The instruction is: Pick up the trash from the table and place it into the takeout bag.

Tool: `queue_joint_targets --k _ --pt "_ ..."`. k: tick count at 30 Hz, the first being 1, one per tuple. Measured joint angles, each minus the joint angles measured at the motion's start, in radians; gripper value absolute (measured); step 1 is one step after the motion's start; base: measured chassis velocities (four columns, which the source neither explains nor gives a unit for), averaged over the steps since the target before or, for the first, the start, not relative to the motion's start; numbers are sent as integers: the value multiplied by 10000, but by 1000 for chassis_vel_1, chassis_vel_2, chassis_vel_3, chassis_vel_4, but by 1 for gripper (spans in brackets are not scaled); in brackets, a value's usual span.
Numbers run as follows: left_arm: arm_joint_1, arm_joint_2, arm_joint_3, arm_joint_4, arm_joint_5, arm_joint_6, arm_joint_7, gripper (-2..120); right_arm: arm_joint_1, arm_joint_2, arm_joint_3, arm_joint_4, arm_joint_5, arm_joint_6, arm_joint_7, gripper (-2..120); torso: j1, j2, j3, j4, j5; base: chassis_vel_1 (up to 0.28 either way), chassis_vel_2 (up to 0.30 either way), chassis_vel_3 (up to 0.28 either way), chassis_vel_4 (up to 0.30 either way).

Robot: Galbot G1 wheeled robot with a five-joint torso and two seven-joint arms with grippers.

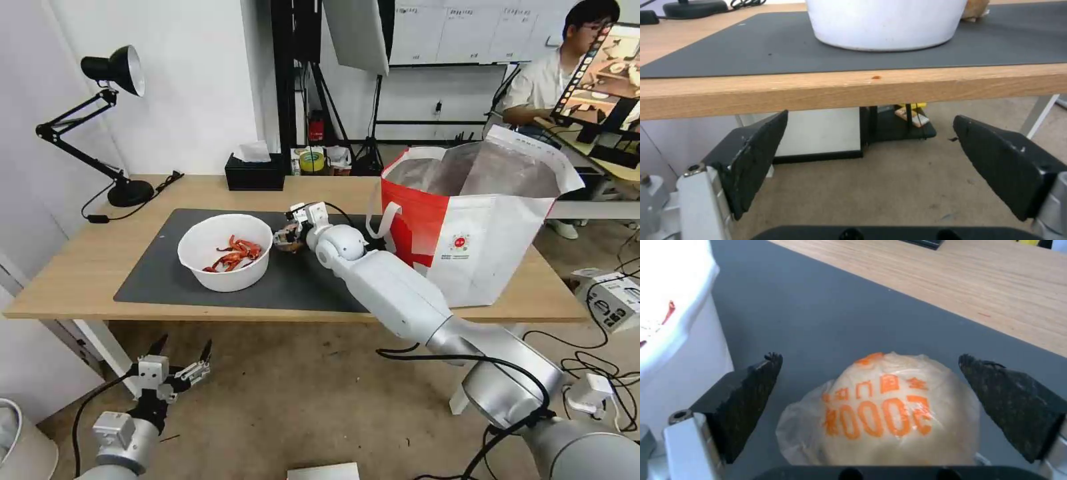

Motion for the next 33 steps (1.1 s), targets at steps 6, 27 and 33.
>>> queue_joint_targets --k 6,27,33 --pt "-4 10 2 11 -3 -7 0 100 -103 53 -1 0 -109 -63 37 100 0 0 0 0 0 0 0 0 0" --pt "4 -17 55 34 28 -53 0 100 -188 -116 -74 58 -134 -123 92 76 0 0 0 0 2 0 0 0 0" --pt "18 -30 63 34 42 -64 -3 100 -229 -188 -80 123 -108 -137 109 55 0 0 0 0 1 0 0 0 0"
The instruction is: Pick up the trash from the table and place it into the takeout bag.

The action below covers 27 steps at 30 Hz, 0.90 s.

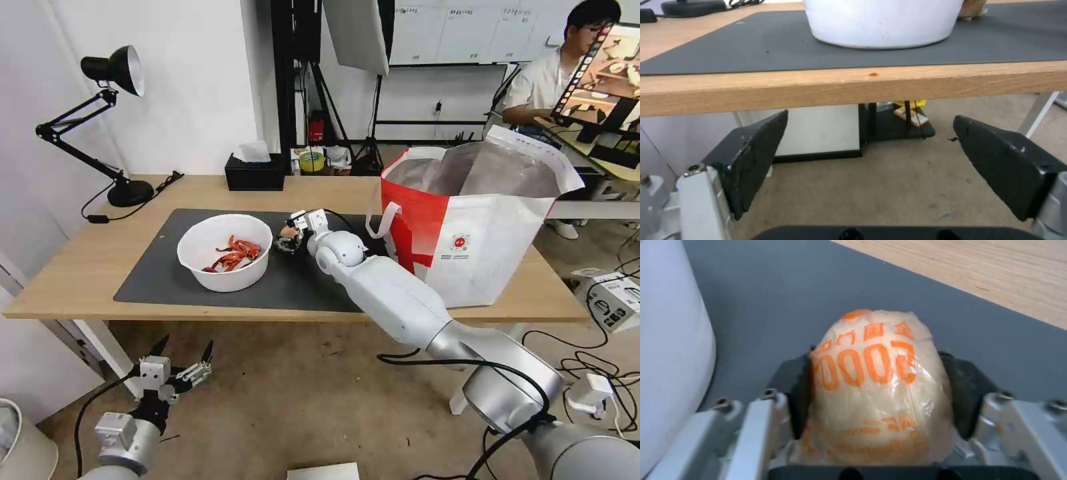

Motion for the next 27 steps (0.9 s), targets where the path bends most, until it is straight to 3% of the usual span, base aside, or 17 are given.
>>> queue_joint_targets --k 3,14,19,27 --pt "0 -2 12 -1 8 -4 -1 100 -16 -57 -4 43 17 -14 7 38 0 0 0 0 0 0 0 0 0" --pt "-59 56 34 11 14 -7 -13 100 -229 -313 85 520 128 -29 142 6 1 0 0 0 0 0 0 0 0" --pt "-57 99 19 -10 -1 -8 -24 100 -361 -715 167 1414 219 4 332 6 1 0 0 0 0 0 0 0 0" --pt "-23 -18 -5 -34 -8 4 -53 100 -1037 -1694 233 3875 -27 -38 1040 6 0 0 0 0 -1 0 0 0 0"
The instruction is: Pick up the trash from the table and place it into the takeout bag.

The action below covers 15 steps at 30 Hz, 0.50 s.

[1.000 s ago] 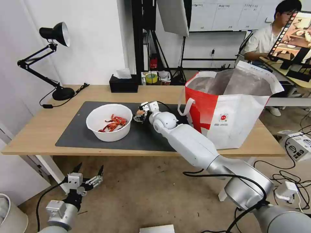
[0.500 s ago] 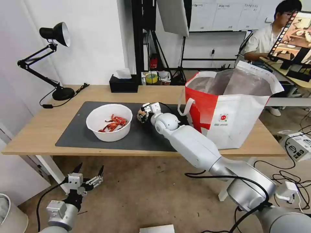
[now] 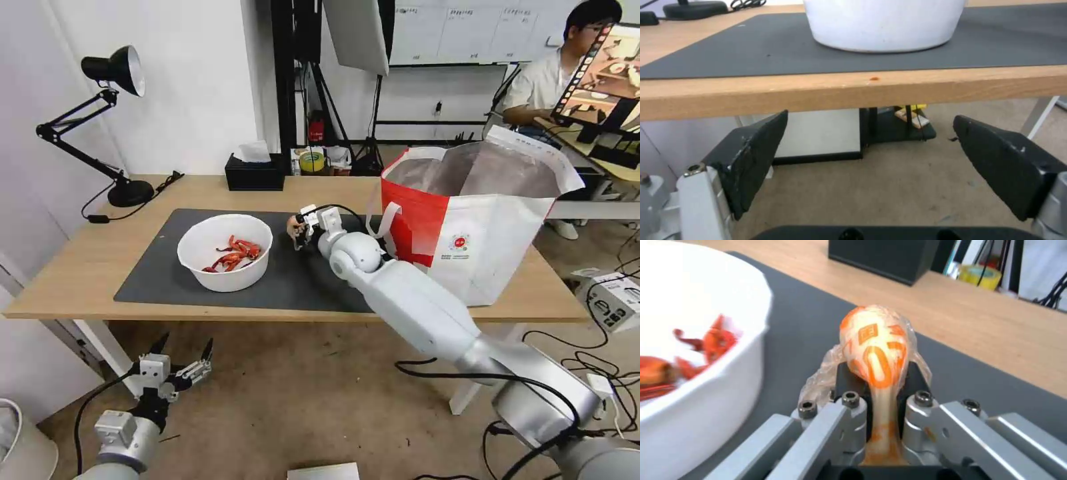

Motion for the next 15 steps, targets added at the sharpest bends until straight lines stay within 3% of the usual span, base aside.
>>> queue_joint_targets --k 10,13,15 --pt "277 -107 -153 -129 110 -49 -8 100 -950 -1025 860 2813 485 -362 883 6 -1 2 -1 -1 1 0 0 0 0" --pt "358 -170 -209 -210 152 -56 -15 100 -1253 -1231 1226 3410 420 301 894 6 0 2 -1 -1 1 0 0 0 0" --pt "476 -290 -278 -290 241 -71 -15 100 -1573 -1376 1538 3740 13 1526 693 6 0 2 -1 -1 2 0 0 0 0"
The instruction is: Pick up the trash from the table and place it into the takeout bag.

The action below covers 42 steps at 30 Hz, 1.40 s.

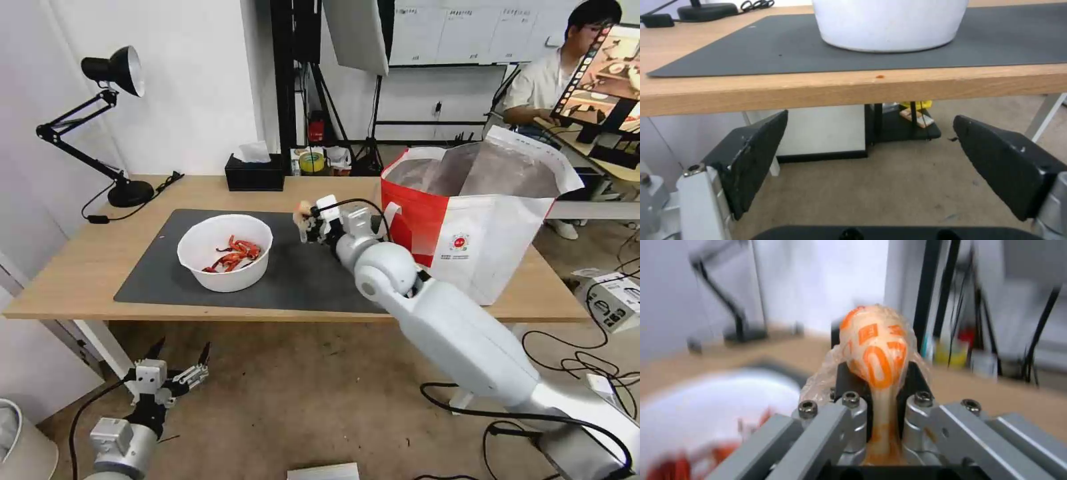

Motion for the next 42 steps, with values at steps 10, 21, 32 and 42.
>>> queue_joint_targets --k 10,21,32,42 --pt "108 -180 48 -146 240 -13 0 100 -1449 -528 1219 509 -1388 2842 -460 5 0 0 0 0 1 0 0 0 0" --pt "192 -392 215 -244 549 -46 -1 100 -2228 -1276 2343 1710 -1249 3372 -78 5 0 0 0 1 0 0 0 0 0" --pt "419 -738 375 -378 868 -95 5 100 -1948 -2332 2802 2002 -330 3006 577 5 0 -3 1 3 0 0 0 0 0" --pt "382 -705 439 -449 940 -150 52 100 -2198 -3178 3732 1956 234 2549 1199 5 0 -2 1 1 0 0 0 0 0"
